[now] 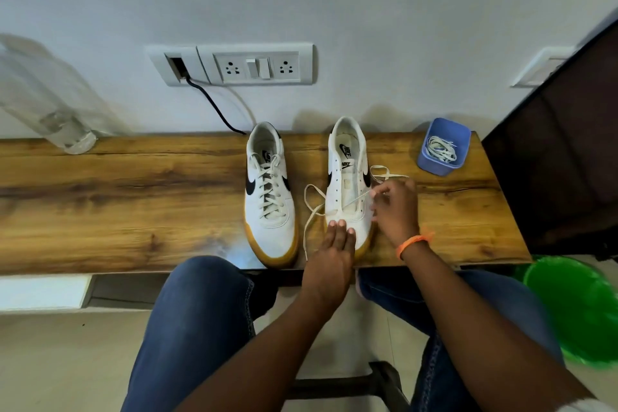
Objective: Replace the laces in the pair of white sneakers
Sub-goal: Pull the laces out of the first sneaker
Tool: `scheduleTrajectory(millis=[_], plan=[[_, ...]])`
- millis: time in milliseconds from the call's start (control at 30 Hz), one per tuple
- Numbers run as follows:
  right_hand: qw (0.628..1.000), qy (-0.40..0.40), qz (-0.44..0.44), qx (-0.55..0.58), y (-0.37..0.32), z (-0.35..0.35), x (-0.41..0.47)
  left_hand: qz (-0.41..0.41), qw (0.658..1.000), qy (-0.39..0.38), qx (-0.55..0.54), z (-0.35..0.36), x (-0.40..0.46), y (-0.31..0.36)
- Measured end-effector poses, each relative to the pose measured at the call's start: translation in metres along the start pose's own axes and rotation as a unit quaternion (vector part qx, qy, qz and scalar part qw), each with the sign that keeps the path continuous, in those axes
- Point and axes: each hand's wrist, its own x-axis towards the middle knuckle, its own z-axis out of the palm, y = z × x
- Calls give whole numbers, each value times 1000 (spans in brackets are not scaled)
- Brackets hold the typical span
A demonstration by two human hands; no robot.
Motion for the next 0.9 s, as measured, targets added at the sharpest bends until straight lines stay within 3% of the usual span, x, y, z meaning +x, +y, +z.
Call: scheduleTrajectory(millis=[67, 133, 267, 367, 467, 567, 667, 733, 900], plan=[[992, 58, 98, 51, 5, -9, 7, -1, 1000, 12, -28, 1, 0, -2], [993, 42, 106, -2, 4, -13, 5, 5, 998, -19, -52, 1, 2, -5], [981, -65, -112, -144, -7, -3, -13, 3, 998, -31, -53, 7, 4, -7], [963, -98, -164, -191, -4, 11, -20, -2, 998, -31, -49, 7, 4, -6], [979, -72, -122, -144, -6, 15, -16, -6, 998, -30, -50, 6, 5, -6], [993, 4, -34, -110, -7, 7, -7, -2, 999, -23, -47, 8, 4, -8], [989, 85, 99, -75, 1, -9, 2, -2, 999, -22, -47, 11, 4, -10], [986, 90, 125, -67, 1, -12, 0, 4, 999, -6, -42, 14, 4, -9], [986, -48, -113, -113, -7, 3, -16, 12, 999, 33, -2, 23, 1, -8]])
